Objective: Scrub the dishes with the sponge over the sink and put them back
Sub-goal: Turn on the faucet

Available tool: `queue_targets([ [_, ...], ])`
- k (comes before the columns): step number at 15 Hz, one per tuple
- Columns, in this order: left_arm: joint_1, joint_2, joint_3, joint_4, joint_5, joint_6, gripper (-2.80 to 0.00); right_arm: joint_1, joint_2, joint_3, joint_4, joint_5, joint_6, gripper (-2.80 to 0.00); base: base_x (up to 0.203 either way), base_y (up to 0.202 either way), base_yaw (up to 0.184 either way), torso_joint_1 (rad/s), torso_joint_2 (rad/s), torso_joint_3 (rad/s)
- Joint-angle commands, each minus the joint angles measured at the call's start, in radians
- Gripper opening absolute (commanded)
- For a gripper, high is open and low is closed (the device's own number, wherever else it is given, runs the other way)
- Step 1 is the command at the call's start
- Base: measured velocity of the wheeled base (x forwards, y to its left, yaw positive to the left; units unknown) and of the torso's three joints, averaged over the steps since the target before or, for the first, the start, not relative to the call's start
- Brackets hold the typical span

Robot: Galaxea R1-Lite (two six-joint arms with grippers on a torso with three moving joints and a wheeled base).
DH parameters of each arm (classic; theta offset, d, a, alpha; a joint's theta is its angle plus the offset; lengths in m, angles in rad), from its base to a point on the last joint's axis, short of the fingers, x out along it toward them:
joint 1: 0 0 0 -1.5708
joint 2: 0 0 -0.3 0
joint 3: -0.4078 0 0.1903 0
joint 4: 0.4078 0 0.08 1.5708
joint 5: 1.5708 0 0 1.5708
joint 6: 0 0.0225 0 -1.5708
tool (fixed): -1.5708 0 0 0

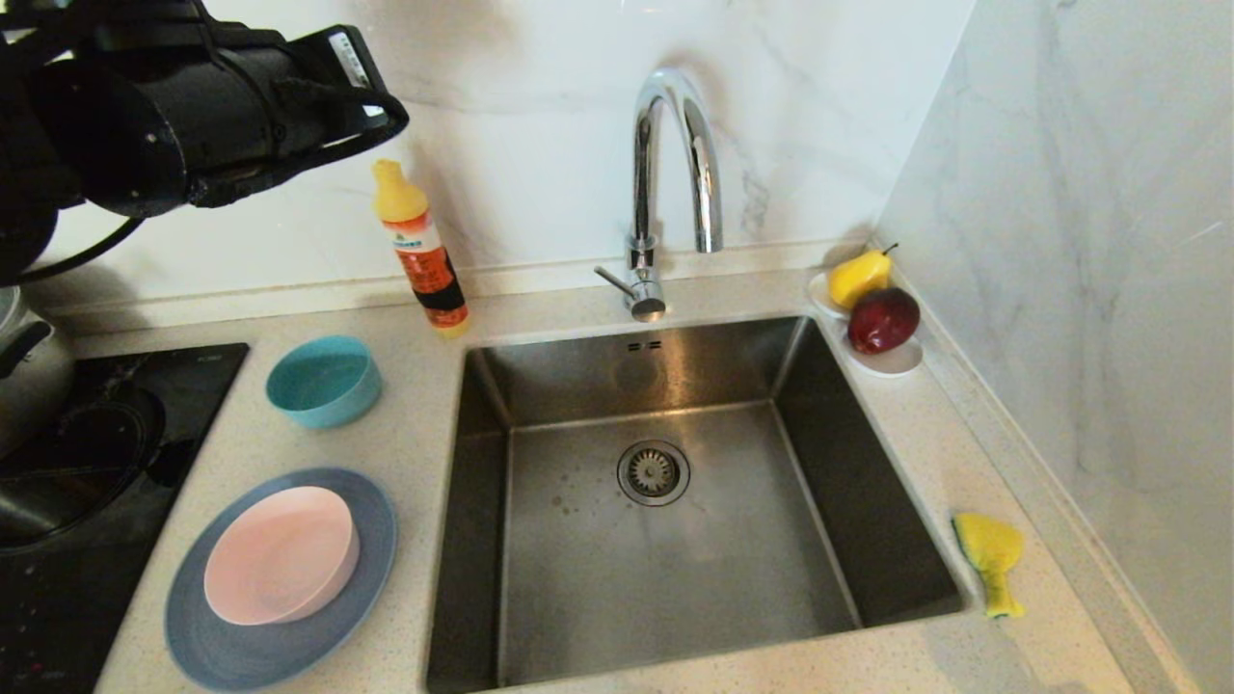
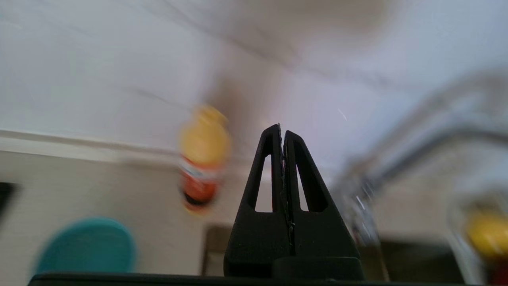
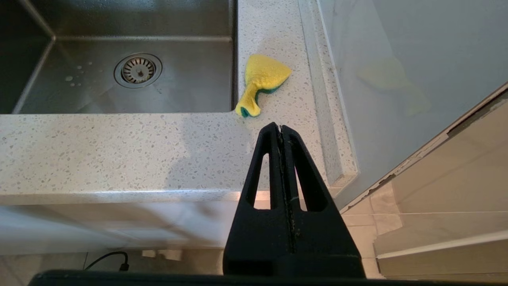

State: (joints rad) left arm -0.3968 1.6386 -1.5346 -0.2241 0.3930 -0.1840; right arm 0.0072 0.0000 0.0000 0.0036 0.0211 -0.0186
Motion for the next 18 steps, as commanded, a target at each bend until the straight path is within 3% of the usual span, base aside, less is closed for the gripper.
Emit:
queue_targets([
  [1, -0.006, -0.005, 0.049, 0.000, -0.133, -0.006, -2.80, 0.000, -0.002, 0.000, -0.001, 0.000, 0.000, -2.80, 0.000, 0.000, 0.000, 0.000, 0.00, 0.000],
  [6, -0.005, -0.001, 0.097, 0.010, -0.407, -0.014, -2.80, 0.000, -0.002, 0.000, -0.001, 0.001, 0.000, -2.80, 0.000, 0.000, 0.000, 0.000, 0.00, 0.000],
  [8, -0.005, 0.016, 0.072, 0.082, -0.510, -0.017, -2.80, 0.000, -0.002, 0.000, -0.001, 0.000, 0.000, -2.80, 0.000, 0.000, 0.000, 0.000, 0.00, 0.000],
  [10, -0.003, 0.037, 0.049, 0.149, -0.584, -0.080, -2.80, 0.000, -0.002, 0.000, -0.001, 0.000, 0.000, -2.80, 0.000, 0.000, 0.000, 0.000, 0.00, 0.000],
  [15, 0.004, 0.175, -0.068, 0.223, -0.601, -0.190, -2.80, 0.000, -0.002, 0.000, -0.001, 0.000, -0.001, -2.80, 0.000, 0.000, 0.000, 0.000, 0.00, 0.000],
  [18, 0.004, 0.257, -0.131, 0.216, -0.602, -0.209, -2.80, 0.000, -0.002, 0.000, -0.001, 0.000, -0.001, -2.80, 0.000, 0.000, 0.000, 0.000, 0.00, 0.000],
])
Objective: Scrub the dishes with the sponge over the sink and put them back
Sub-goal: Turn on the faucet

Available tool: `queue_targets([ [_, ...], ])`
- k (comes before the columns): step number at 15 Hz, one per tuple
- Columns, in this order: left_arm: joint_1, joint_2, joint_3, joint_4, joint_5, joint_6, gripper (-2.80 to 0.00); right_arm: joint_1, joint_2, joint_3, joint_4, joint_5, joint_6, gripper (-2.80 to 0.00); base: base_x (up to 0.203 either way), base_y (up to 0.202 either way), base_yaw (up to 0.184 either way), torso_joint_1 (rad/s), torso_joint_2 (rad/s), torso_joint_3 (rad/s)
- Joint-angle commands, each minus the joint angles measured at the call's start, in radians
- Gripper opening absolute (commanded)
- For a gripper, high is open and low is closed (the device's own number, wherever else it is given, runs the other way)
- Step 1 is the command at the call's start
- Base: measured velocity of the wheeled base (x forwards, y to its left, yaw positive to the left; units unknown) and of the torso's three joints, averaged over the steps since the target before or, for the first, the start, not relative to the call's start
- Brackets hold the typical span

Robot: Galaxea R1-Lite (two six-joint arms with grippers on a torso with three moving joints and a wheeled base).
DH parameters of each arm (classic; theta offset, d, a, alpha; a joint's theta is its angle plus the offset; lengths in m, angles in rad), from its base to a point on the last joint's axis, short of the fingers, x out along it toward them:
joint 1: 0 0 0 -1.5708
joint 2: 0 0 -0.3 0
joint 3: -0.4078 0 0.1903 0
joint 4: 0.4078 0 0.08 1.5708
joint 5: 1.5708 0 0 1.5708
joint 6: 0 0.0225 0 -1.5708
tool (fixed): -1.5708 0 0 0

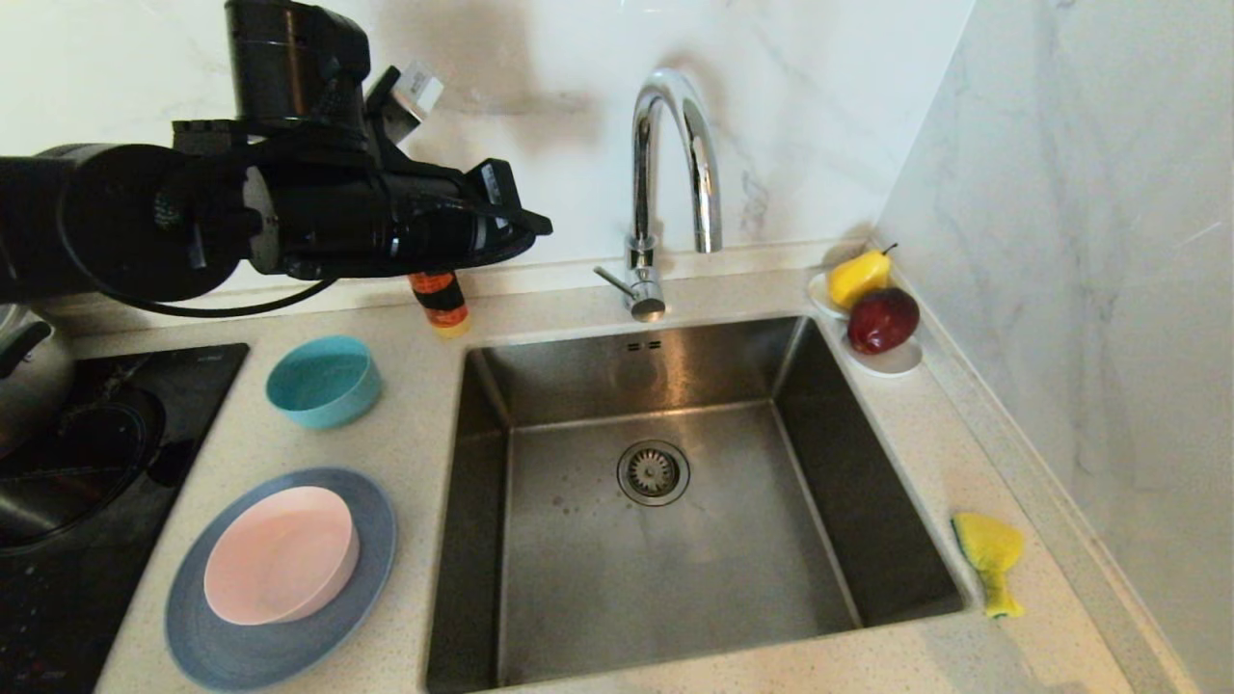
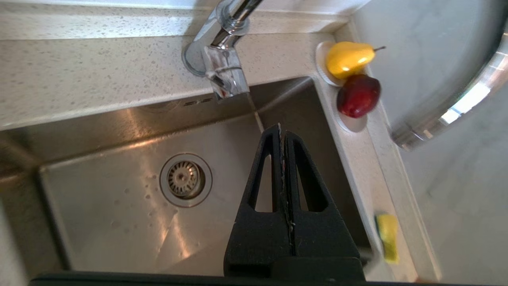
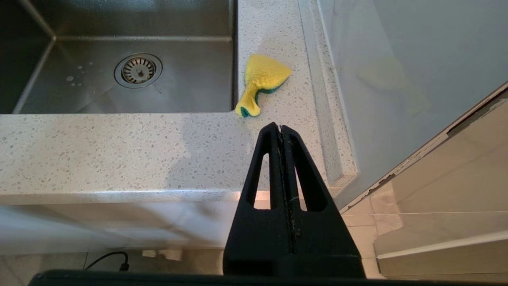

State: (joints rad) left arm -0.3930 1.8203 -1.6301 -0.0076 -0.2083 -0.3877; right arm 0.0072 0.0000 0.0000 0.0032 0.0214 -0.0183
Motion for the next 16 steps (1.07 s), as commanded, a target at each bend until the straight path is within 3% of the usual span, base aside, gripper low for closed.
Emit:
queue_targets([
  [1, 0.000, 0.102, -0.065, -0.001, -0.001, -0.013, -2.80, 0.000, -0.002, 0.002, 0.000, 0.001, -0.001, -2.80, 0.000, 0.000, 0.000, 0.000, 0.00, 0.000],
  [10, 0.000, 0.326, -0.289, -0.018, 0.007, -0.019, -2.80, 0.000, -0.002, 0.000, 0.000, 0.001, 0.000, -2.80, 0.000, 0.000, 0.000, 0.000, 0.00, 0.000],
  [16, 0.002, 0.412, -0.303, -0.152, 0.012, -0.020, -2.80, 0.000, -0.002, 0.000, 0.000, 0.000, 0.000, -2.80, 0.000, 0.000, 0.000, 0.000, 0.00, 0.000],
])
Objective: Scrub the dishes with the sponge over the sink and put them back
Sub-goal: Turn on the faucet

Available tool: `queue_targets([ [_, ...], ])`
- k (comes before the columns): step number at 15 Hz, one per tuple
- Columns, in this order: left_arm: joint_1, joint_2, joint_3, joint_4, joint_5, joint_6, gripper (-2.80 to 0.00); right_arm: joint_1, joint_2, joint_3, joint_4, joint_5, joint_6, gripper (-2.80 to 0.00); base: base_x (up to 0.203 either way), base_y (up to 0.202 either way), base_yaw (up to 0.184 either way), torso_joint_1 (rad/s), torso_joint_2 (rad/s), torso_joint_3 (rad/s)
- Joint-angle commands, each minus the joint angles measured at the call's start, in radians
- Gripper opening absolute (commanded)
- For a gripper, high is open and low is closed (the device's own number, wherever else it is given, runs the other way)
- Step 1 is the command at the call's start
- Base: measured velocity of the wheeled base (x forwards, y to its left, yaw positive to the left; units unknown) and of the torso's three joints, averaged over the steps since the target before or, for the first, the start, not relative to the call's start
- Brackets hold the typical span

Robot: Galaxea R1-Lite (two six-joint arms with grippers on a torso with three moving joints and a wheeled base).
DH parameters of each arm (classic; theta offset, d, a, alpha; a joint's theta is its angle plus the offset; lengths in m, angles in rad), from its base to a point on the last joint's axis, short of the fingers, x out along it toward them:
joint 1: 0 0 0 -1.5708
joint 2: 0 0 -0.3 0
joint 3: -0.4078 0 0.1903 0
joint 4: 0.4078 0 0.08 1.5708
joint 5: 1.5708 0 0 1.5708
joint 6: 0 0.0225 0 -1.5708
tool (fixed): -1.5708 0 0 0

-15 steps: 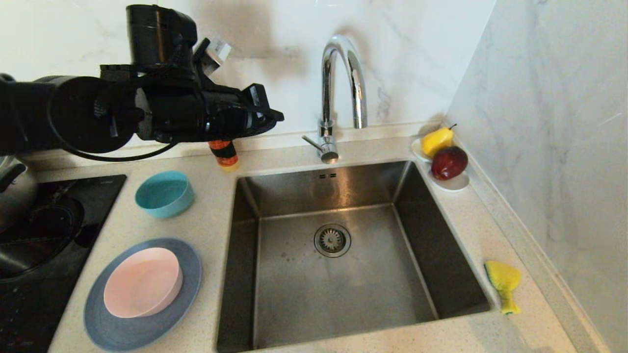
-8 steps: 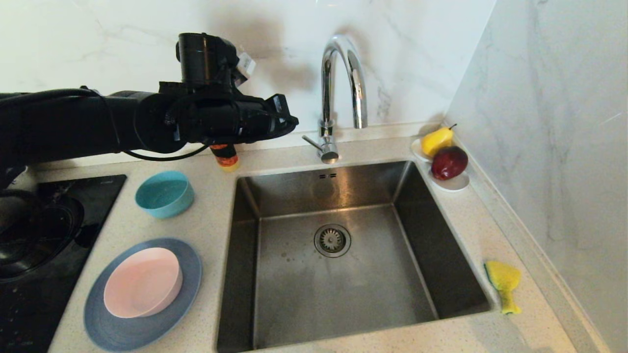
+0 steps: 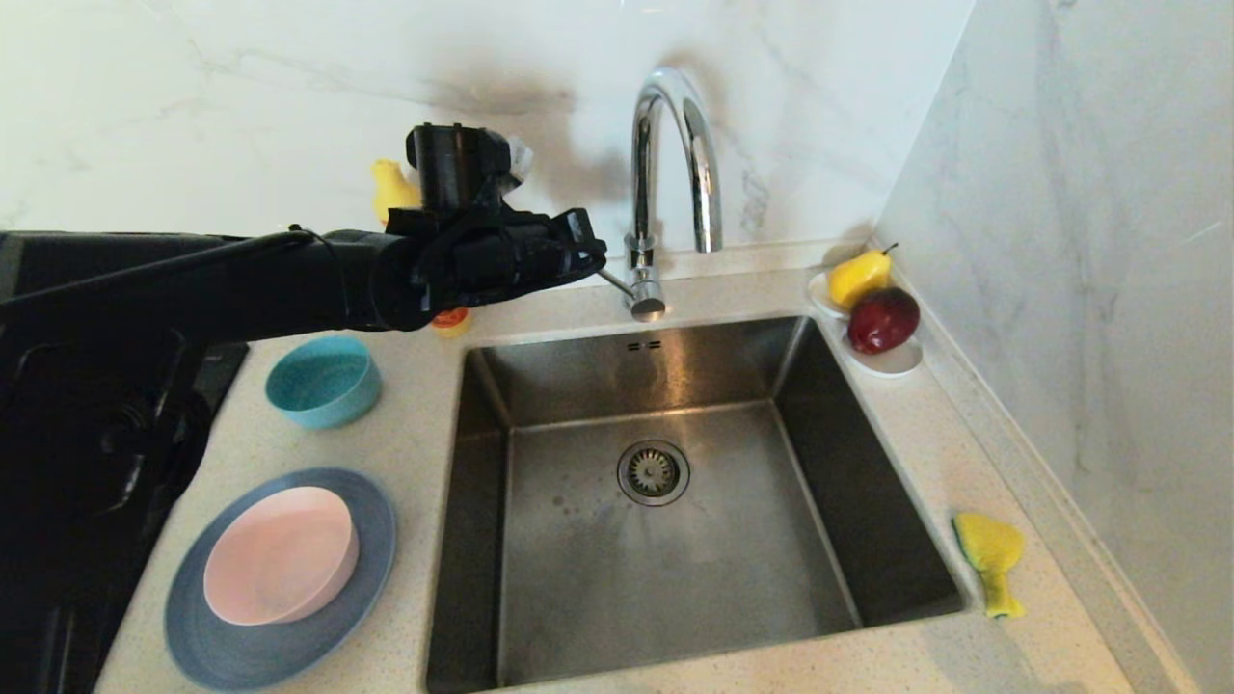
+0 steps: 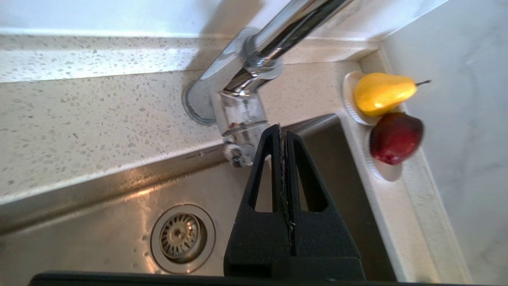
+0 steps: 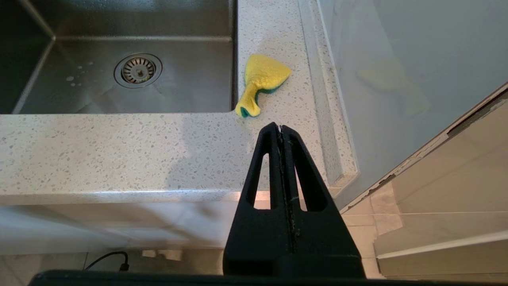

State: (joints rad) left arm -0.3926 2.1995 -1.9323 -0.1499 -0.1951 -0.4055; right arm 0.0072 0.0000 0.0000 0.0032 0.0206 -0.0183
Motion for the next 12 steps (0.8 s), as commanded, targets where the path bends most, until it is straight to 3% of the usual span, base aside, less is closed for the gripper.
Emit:
queue_targets([
  [1, 0.000, 0.041, 0.000, -0.022, 0.000, -0.001, -2.80, 0.000, -0.002, 0.000, 0.000, 0.001, -0.001, -2.80, 0.000, 0.000, 0.000, 0.000, 0.00, 0.000],
  [12, 0.015, 0.067, 0.000, -0.095, 0.037, 0.005, -2.80, 0.000, -0.002, 0.000, 0.000, 0.001, 0.000, -2.80, 0.000, 0.000, 0.000, 0.000, 0.00, 0.000],
])
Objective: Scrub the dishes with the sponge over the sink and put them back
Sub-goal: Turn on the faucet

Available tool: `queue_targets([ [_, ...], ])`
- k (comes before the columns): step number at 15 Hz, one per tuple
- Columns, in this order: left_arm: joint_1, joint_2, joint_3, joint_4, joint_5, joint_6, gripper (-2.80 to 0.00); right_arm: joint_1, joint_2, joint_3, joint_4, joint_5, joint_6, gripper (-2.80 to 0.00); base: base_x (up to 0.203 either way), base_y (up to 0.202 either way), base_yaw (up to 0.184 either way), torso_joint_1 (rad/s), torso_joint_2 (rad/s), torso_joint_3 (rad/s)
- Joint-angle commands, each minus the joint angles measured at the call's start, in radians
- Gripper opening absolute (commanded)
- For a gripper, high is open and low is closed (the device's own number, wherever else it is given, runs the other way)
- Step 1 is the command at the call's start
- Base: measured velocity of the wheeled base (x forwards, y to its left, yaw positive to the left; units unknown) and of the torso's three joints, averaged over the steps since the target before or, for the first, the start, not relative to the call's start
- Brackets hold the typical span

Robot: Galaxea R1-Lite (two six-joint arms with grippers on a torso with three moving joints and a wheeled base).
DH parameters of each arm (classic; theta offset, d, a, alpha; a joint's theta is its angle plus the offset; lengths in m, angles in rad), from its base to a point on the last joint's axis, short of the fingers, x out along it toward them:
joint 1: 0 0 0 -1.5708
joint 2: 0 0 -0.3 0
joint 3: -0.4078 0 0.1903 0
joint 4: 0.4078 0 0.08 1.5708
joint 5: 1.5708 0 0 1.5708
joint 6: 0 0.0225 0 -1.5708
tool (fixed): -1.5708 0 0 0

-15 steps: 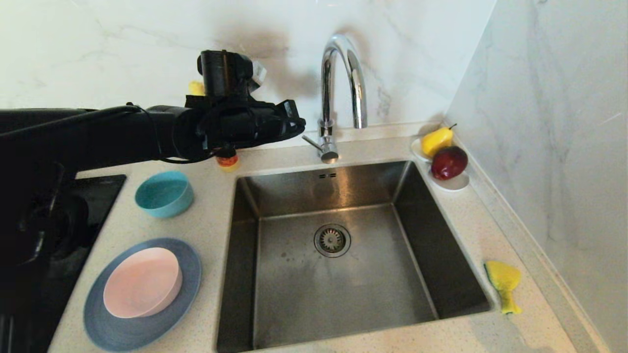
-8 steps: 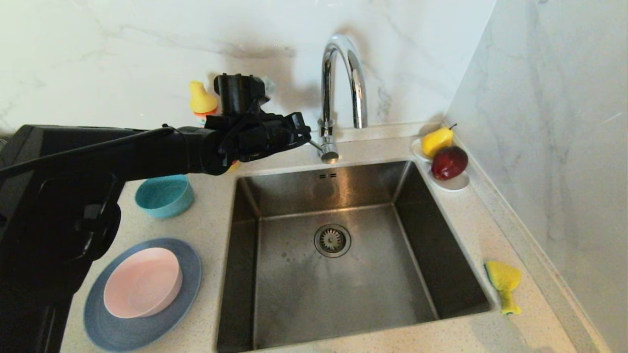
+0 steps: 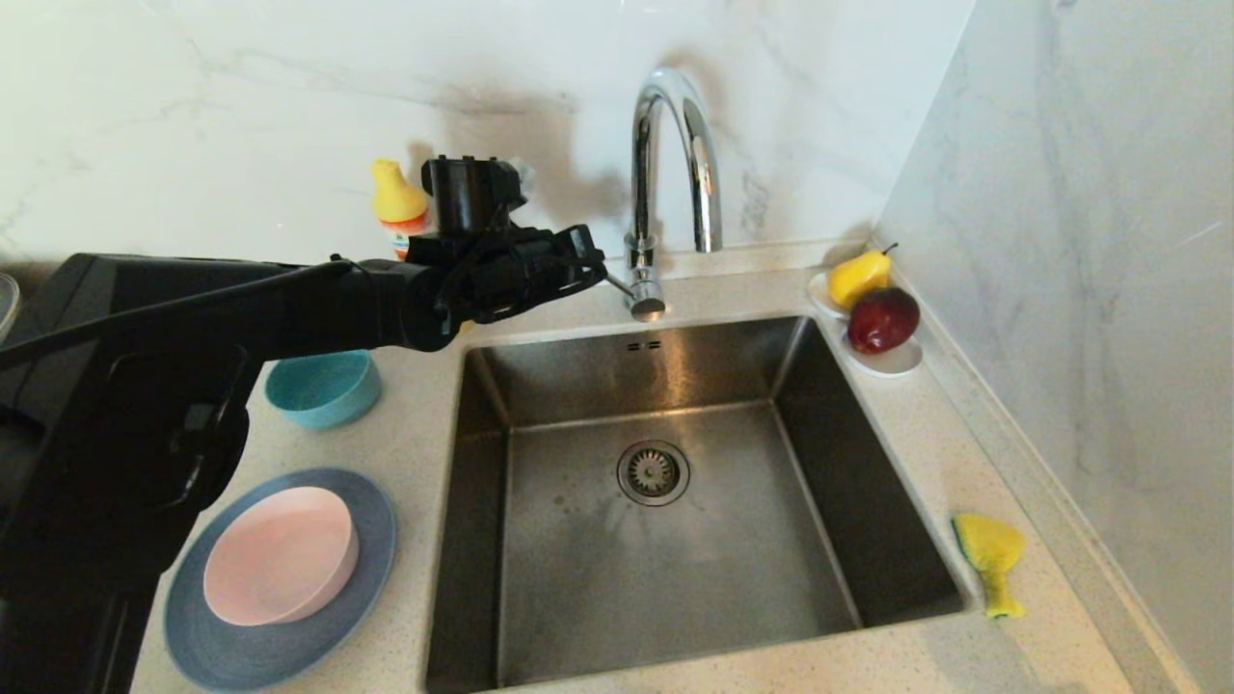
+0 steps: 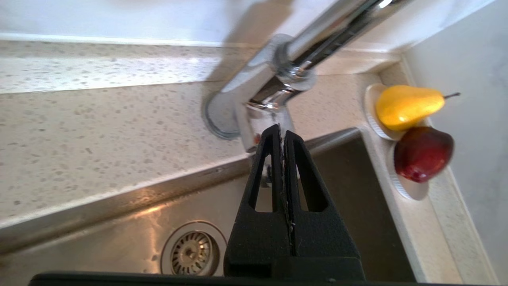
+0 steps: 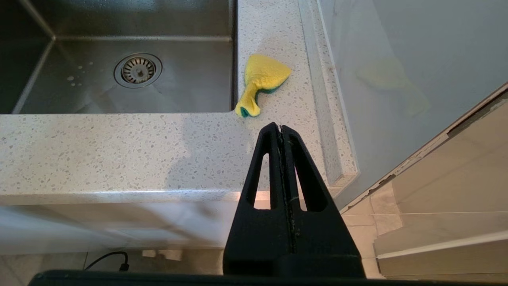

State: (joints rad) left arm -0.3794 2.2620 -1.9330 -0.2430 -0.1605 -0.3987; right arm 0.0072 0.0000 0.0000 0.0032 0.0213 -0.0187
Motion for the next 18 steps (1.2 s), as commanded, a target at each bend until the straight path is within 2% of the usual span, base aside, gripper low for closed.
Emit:
queue_targets([
  [1, 0.002, 0.007, 0.000, -0.008, 0.006, -0.002, -2.80, 0.000, -0.002, 0.001, 0.000, 0.000, -0.001, -2.80, 0.000, 0.000, 0.000, 0.000, 0.00, 0.000],
  [10, -0.004, 0.018, 0.010, -0.020, 0.004, -0.009, -2.80, 0.000, -0.002, 0.000, 0.000, 0.000, 0.000, -2.80, 0.000, 0.000, 0.000, 0.000, 0.00, 0.000],
  [18, -0.016, -0.062, 0.155, -0.034, 0.004, -0.009, -2.80, 0.000, -0.002, 0.000, 0.000, 0.001, 0.000, -2.80, 0.000, 0.000, 0.000, 0.000, 0.00, 0.000],
])
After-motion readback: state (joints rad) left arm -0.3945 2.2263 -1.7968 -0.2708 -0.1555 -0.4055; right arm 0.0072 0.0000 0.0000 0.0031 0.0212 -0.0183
